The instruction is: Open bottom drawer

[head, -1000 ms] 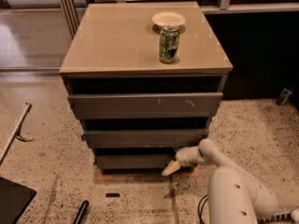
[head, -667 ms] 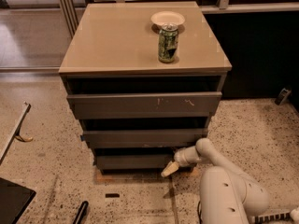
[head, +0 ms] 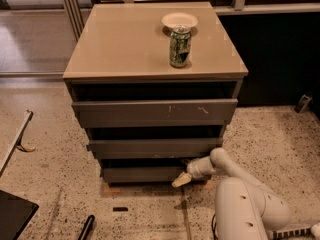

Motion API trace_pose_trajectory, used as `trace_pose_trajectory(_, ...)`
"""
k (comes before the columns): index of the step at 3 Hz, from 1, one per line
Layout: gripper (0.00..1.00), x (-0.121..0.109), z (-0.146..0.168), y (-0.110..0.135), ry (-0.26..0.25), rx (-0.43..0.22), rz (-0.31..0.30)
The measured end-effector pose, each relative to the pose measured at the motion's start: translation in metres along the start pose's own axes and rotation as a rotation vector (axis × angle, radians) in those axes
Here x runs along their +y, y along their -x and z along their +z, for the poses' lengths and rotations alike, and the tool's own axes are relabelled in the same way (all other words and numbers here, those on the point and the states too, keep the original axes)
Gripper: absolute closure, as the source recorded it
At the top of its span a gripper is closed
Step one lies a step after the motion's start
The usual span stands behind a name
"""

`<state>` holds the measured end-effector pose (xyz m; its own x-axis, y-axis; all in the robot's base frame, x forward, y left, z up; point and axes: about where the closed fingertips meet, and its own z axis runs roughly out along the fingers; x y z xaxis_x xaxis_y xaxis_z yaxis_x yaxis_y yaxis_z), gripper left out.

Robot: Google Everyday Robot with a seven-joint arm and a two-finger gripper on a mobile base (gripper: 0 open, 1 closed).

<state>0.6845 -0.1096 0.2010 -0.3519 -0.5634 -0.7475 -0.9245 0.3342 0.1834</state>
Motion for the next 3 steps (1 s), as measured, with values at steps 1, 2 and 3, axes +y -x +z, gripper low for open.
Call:
trace_pose_trajectory(1, 0.42, 0.003, 0.001, -0.006, 0.002, 0.012, 0.009)
trace_pose_trajectory(2, 0.65, 0.008, 0.0, -0.01, 0.004, 0.02, 0.018)
trace_pose_trajectory(3, 0.63, 0.014, -0.001, -0.017, 0.004, 0.03, 0.024)
